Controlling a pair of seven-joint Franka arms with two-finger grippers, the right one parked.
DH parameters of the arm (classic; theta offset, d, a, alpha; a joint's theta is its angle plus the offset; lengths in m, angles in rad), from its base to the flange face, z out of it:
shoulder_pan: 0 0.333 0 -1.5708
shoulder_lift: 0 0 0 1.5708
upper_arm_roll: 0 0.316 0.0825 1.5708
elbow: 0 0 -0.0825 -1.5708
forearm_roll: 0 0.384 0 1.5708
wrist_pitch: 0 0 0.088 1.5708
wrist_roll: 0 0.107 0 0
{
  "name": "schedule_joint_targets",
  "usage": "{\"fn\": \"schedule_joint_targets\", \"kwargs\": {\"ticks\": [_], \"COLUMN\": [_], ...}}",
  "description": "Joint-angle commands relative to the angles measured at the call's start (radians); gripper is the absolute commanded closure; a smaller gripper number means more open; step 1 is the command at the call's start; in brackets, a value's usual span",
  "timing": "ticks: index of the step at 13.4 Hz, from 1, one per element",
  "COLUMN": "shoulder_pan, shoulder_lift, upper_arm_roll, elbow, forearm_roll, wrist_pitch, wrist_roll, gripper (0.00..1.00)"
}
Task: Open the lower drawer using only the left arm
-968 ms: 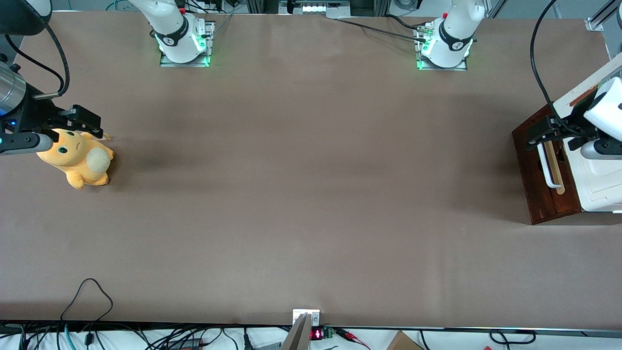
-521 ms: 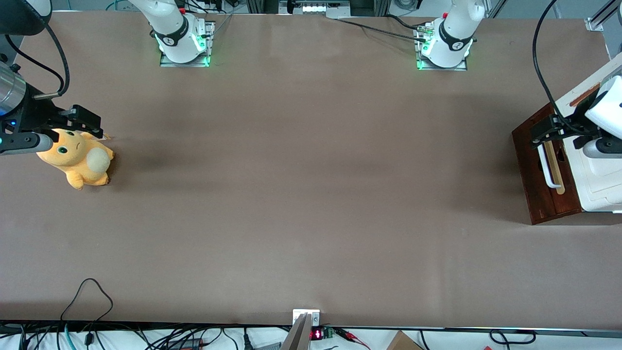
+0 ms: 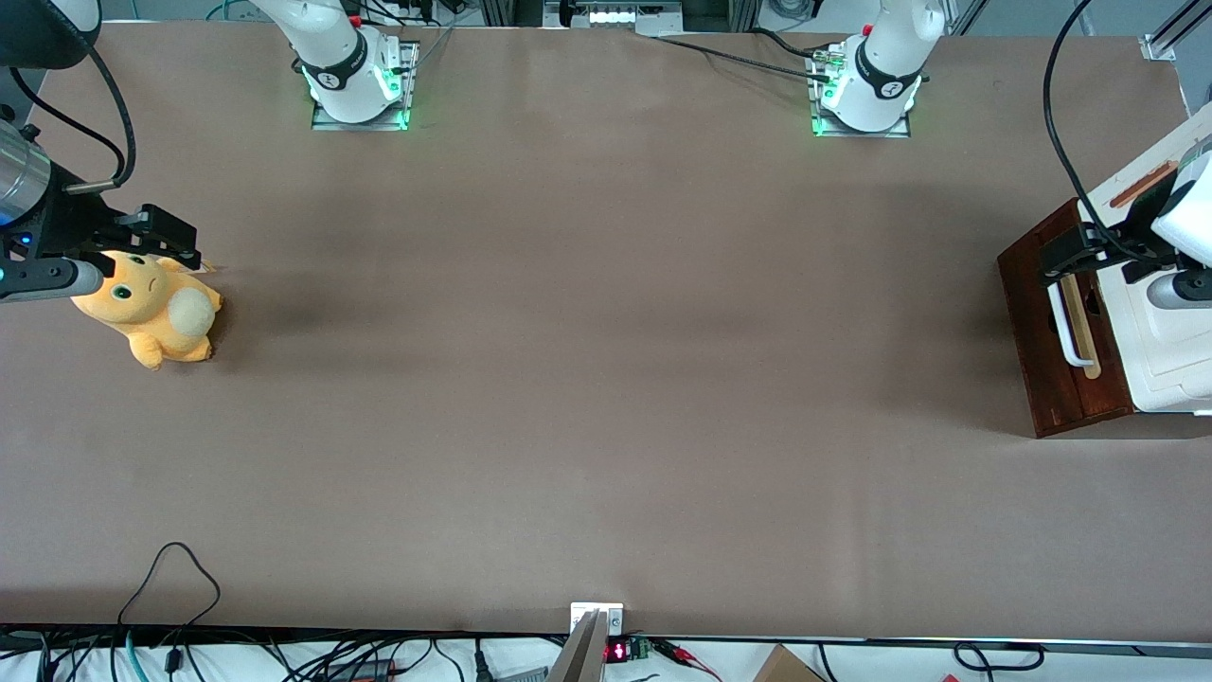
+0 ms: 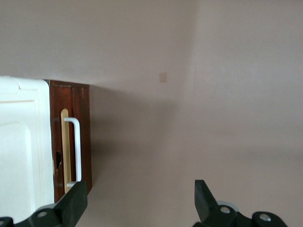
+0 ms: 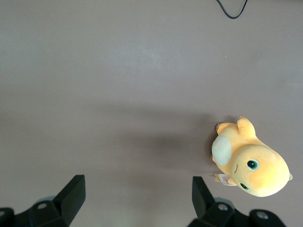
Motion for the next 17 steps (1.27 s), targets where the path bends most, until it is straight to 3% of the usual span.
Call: {"fn": "schedule_joint_targets", "kwargs": {"ticks": [1,3,6,9,14,17], "shoulder_pan": [0.006,0.003,0.000,0.008,-0.035,-0.066], "shoulder_lift": [0.029,0.043,0.057,0.075,0.124,0.158], "upper_arm_roll": [-0.004,-0.007,-0.017,-0.014,-0.015,-0.021], "elbow": [0.025,0.025,0.014,0.008,-0.040,-0.098], "forearm_roll": [0.012,0.047,0.164,0.196,0.406,0.574], "wrist_pitch": [-0.042,-0.055,-0.059,-0.064,-0.084,-0.084], "wrist_roll": [-0.011,-0.014,-0.012,-0.020,-0.104,-0.175], "gripper": [0.00,0.00,0.00,0.00,0.00,0.00]}}
